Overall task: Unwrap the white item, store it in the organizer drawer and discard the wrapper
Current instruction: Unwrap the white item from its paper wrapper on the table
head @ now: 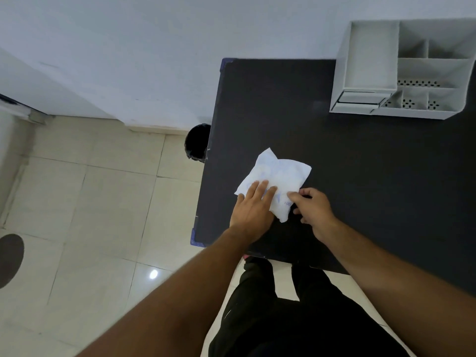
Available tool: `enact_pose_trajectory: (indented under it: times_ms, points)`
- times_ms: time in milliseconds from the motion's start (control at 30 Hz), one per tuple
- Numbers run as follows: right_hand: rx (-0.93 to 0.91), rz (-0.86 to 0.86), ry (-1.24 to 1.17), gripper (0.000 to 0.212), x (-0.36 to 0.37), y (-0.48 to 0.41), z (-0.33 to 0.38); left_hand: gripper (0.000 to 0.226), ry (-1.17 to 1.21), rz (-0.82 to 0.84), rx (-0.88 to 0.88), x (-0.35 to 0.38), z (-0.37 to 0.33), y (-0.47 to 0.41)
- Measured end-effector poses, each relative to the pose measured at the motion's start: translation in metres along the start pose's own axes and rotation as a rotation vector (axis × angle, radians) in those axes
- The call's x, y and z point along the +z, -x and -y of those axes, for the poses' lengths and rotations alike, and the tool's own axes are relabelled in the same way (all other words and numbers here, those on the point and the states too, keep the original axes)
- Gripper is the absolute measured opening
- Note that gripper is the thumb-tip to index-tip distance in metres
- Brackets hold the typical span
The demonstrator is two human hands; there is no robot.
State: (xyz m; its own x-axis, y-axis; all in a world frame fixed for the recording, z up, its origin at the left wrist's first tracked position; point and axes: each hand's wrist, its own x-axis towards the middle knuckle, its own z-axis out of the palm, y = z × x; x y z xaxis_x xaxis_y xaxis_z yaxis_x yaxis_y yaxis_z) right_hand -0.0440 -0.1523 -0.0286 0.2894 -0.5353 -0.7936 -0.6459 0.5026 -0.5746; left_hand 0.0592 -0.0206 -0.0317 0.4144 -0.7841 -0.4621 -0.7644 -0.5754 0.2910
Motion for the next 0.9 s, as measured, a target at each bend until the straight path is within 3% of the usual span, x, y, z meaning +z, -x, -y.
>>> enact_pose_trajectory:
  times_ms: [133, 233, 333, 433, 500, 600, 700, 800, 900]
  points:
    - [-0.087, -0.102, -0.133, 0.023, 0.002, 0.01, 0.014, 0.045, 0.203, -0.153, 0.102, -0.027, 0.003, 0.004]
    - [-0.477, -0.24, 0.01, 0.034, -0.004, 0.022, 0.018, 0.031, 0.259, -0.295, 0.176, -0.06, 0.001, -0.003]
    - [-0.856, -0.232, 0.378, 0.048, -0.016, 0.029, 0.02, 0.024, 0.287, -0.181, 0.161, -0.093, -0.007, -0.019]
    - [-0.729, 0.025, 0.456, 0.051, -0.022, 0.035, 0.022, 0.025, 0.357, 0.026, 0.067, -0.105, -0.013, -0.037]
    - [-0.601, 0.093, 0.448, 0.058, -0.023, 0.036, 0.016, 0.025, 0.431, 0.103, 0.016, -0.101, -0.014, -0.045]
    - [-0.502, 0.026, 0.495, 0.073, -0.02, 0.034, 0.0, 0.029, 0.445, 0.107, -0.055, -0.088, -0.013, -0.047]
    - [-0.389, -0.054, 0.486, 0.072, -0.018, 0.023, -0.018, 0.039, 0.373, -0.013, -0.091, -0.069, -0.013, -0.039]
    - [-0.326, -0.134, 0.397, 0.067, -0.015, 0.013, -0.026, 0.048, 0.224, -0.112, 0.0, -0.049, -0.008, -0.022]
    - [-0.38, -0.188, 0.342, 0.06, -0.01, 0.004, -0.025, 0.057, 0.104, -0.02, 0.097, -0.03, -0.005, -0.008]
